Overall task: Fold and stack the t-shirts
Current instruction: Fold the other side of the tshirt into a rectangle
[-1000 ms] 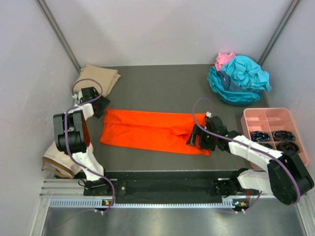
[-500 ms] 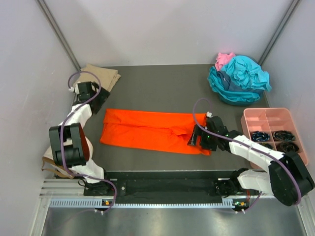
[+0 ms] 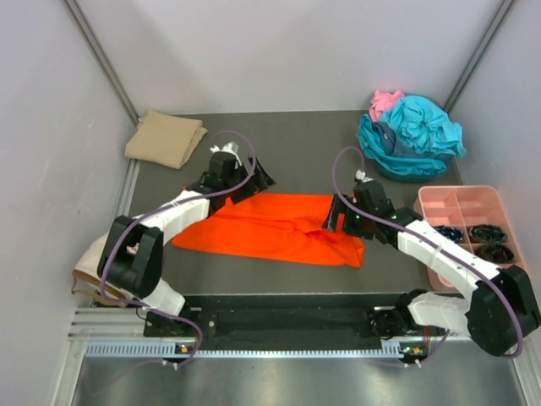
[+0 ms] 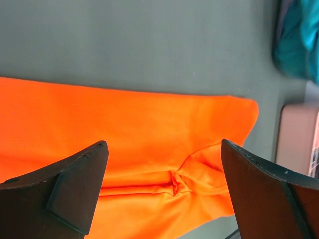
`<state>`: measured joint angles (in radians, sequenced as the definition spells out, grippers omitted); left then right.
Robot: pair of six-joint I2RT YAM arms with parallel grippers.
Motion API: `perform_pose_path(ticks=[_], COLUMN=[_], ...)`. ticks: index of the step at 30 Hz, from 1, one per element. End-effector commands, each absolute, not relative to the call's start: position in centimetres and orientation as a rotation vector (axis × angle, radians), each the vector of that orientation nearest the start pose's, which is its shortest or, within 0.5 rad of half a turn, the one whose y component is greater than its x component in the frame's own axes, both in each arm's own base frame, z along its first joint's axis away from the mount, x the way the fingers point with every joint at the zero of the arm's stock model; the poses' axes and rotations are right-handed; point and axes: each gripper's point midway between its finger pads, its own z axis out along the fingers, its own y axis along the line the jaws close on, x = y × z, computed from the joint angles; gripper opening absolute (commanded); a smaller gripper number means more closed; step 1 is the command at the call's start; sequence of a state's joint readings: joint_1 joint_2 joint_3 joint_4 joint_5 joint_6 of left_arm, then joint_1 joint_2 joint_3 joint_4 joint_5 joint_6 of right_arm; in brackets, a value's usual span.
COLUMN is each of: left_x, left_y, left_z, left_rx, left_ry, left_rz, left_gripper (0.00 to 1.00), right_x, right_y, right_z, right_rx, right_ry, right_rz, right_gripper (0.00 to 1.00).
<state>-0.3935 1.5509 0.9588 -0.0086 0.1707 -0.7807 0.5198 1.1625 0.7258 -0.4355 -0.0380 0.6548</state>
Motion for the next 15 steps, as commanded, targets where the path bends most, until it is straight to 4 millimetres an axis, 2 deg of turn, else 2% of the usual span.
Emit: perform_pose_path(ticks=[1, 6, 10, 15], left_x=[37.4, 35.1, 32.4, 29.8], left_y=[-26.0, -29.9, -32.7, -34.0], left_z=[13.3, 12.7, 12.4, 12.1], left_rx=[-0.182, -0.069, -0.006, 0.022], left_ry=[2.232, 2.268, 2.302, 2.336], left_rz=[-0.911, -0.994, -1.085, -1.147], left_gripper=[0.99, 0.99, 0.99, 0.99], right_x=[25.6, 26.0, 25.8, 25.0], right_y=[16.3, 15.3, 15.1, 15.0], right_z=[12.4, 13.5, 13.0, 11.8], right_rx=[0.189, 0.221, 0.229, 0.253], right_ry=[2.410, 2.365, 2.372, 2.392], right_rz=[0.480, 0.430, 0.421, 0.435], right_gripper=[0.90, 0.92, 0.92, 0.92])
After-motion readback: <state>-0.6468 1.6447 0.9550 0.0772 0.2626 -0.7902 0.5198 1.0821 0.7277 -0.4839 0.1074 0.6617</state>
